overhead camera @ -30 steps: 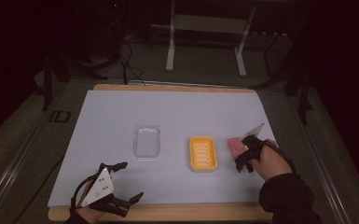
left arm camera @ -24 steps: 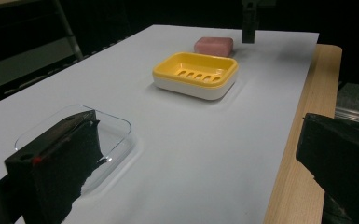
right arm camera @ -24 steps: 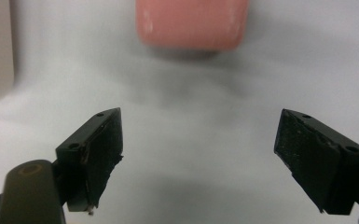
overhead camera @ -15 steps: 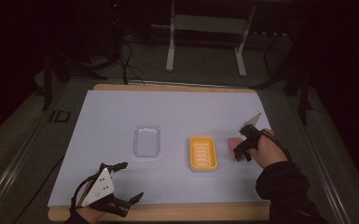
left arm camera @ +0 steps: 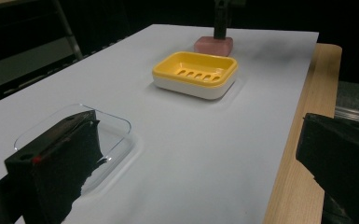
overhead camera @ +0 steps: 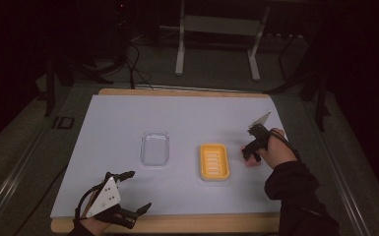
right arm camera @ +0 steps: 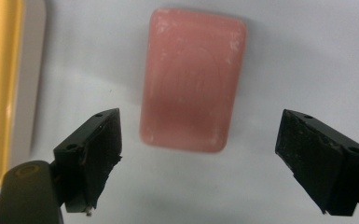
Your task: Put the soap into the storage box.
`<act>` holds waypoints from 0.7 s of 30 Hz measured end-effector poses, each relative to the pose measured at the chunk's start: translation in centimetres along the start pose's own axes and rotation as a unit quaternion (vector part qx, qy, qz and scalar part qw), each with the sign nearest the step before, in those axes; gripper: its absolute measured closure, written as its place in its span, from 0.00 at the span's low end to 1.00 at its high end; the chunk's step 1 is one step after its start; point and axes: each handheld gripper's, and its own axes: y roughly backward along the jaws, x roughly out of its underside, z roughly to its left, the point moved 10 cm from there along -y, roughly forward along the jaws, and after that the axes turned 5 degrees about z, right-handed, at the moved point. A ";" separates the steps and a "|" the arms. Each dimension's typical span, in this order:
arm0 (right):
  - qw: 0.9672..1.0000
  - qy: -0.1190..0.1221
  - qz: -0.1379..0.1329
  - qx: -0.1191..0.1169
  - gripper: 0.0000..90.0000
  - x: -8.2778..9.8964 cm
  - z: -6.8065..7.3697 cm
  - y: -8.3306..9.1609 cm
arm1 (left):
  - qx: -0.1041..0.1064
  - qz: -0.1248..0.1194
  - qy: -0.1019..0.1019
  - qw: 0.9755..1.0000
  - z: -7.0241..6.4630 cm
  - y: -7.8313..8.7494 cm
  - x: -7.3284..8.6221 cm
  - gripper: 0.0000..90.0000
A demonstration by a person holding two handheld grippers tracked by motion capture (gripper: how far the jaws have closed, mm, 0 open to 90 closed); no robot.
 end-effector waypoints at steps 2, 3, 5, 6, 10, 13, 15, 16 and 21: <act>1.000 0.003 -0.002 0.000 0.17 -0.6 0.0 -0.7 | 0.001 0.000 0.000 1.000 0.0 0.0 0.0 0.01; 1.000 0.004 -0.004 0.002 0.17 -0.7 0.0 -0.8 | 0.001 0.001 0.000 1.000 0.0 0.0 0.0 0.01; 1.000 0.003 -0.001 0.003 0.18 -1.0 0.0 -1.3 | 0.001 0.001 0.000 1.000 0.0 0.0 0.0 0.01; 1.000 0.001 -0.001 0.004 0.20 -1.0 0.0 -1.5 | 0.001 0.000 0.000 1.000 0.0 0.0 0.0 0.01; 1.000 -0.001 -0.004 0.012 0.24 -1.4 -0.1 -2.2 | 0.001 0.001 0.000 1.000 0.0 0.0 0.0 0.01; 1.000 -0.008 -0.007 0.011 0.26 -1.7 0.0 -2.6 | 0.001 0.001 -0.001 1.000 -0.1 -0.1 0.0 0.01; 1.000 -0.008 -0.003 0.011 0.28 -1.7 0.0 -2.9 | 0.001 0.001 -0.001 1.000 -0.1 -0.1 0.0 0.01; 1.000 -0.008 -0.003 0.011 0.29 -1.7 0.1 -3.0 | 0.001 0.001 -0.001 1.000 -0.1 -0.1 0.0 0.01; 1.000 -0.005 0.009 0.009 0.38 -1.7 0.5 -3.4 | 0.002 0.001 -0.001 1.000 -0.1 0.0 0.0 0.01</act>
